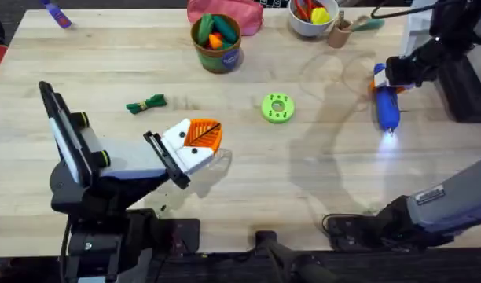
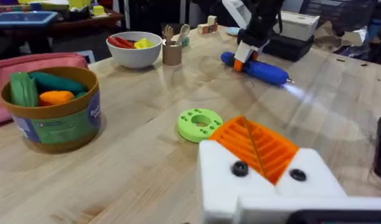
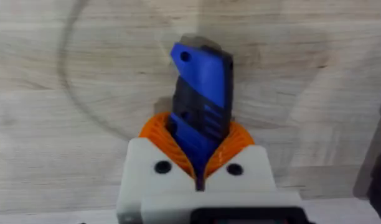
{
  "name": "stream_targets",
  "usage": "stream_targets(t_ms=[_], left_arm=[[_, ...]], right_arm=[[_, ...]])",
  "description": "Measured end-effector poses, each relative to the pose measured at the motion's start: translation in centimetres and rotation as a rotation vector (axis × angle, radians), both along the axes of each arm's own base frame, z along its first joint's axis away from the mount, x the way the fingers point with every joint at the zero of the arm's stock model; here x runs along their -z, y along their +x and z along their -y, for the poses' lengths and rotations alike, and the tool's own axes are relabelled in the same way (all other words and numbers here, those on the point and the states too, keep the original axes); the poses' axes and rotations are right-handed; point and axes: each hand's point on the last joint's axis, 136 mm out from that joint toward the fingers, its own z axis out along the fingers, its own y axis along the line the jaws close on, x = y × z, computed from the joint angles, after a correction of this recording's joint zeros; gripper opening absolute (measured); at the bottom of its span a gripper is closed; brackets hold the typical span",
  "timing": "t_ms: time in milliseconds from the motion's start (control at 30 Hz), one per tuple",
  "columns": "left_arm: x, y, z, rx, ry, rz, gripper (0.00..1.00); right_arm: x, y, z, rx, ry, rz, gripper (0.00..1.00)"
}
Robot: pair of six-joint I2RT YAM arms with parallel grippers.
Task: Pick up the gripper from the table and insert it into the empty holder that is missing its gripper. Then pick up a screw, insert it into the mounting hole, and use the screwdriver to tighten it. Finally, clean up the table by picking up the vegetable and placing it into the bucket.
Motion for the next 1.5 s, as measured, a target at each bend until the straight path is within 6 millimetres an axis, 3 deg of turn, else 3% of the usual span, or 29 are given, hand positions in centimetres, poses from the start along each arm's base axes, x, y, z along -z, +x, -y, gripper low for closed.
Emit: stream_targets(t_ms=[200, 300, 367, 533, 733, 900, 1033, 1067, 1333, 1500], left_arm=[[0.0, 0.0, 0.0, 0.0, 0.0, 0.0, 0.006], [0.0, 0.0, 0.0, 0.0, 0.0, 0.0, 0.006], [0.0, 0.0, 0.0, 0.0, 0.0, 0.0, 0.006], [0.0, 0.0, 0.0, 0.0, 0.0, 0.0, 0.006], [0.0, 0.0, 0.0, 0.0, 0.0, 0.0, 0.006], [0.0, 0.0, 0.0, 0.0, 0.0, 0.0, 0.006], [0.0, 0.0, 0.0, 0.0, 0.0, 0.0, 0.006], [0.0, 0.0, 0.0, 0.0, 0.0, 0.0, 0.006], [0.0, 0.0, 0.0, 0.0, 0.0, 0.0, 0.006], [0.0, 0.0, 0.0, 0.0, 0.0, 0.0, 0.006]], right_arm=[[-0.3, -0.3, -0.1, 0.023, 0.009, -0.01, 0.025], [-1.6, -0.3, -0.3, 0.037, 0.01, 0.002, 0.025], [-3.6, 0.2, -0.5, 0.041, 0.004, 0.047, 0.025], [-12.0, 3.2, -2.4, 0.003, -0.011, 0.28, 0.025], [-22.1, 4.6, -7.0, -0.087, -0.018, 0.557, 0.025], [-27.0, 4.7, -10.9, -0.128, 0.026, 0.718, 0.025], [-29.7, 4.2, -13.8, -0.151, 0.09, 0.805, 0.025], [-31.8, 3.1, -16.1, -0.164, 0.154, 0.858, 0.025], [-35.4, 1.4, -21.0, -0.233, 0.266, 0.965, 0.025], [-36.2, 0.0, -24.2, -0.283, 0.35, 1.019, 0.025]])
